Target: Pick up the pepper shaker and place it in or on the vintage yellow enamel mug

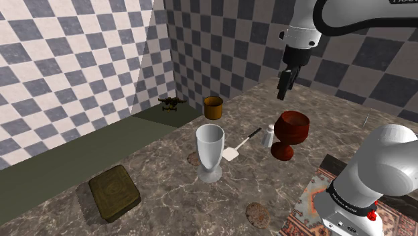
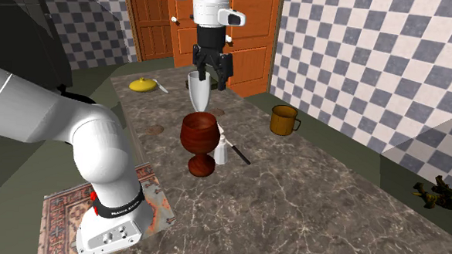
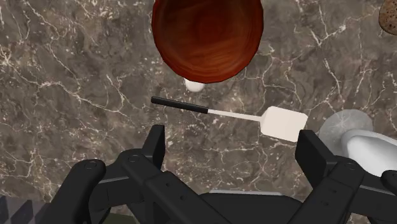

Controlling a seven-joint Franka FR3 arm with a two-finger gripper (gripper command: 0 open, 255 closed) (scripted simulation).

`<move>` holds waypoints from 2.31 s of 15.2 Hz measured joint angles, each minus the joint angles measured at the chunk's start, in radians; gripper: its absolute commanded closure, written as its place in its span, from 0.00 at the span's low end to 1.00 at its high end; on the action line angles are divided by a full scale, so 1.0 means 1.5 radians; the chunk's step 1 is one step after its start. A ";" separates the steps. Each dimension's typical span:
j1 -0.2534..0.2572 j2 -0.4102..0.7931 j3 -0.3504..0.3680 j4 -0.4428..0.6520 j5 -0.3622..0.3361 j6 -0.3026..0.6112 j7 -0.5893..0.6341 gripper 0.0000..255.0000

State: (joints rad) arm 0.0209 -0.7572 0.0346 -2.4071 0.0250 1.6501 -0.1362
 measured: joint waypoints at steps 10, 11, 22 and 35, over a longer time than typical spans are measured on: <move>-0.019 0.053 -0.044 -0.138 0.017 0.166 -0.018 0.00; -0.022 0.063 -0.051 -0.153 0.018 0.188 -0.023 0.00; -0.023 0.145 -0.073 -0.239 0.041 0.355 -0.042 0.00; -0.021 0.153 -0.072 -0.244 0.043 0.362 -0.042 1.00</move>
State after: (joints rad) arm -0.0111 -0.5277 -0.0732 -2.7726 0.0895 2.1934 -0.1999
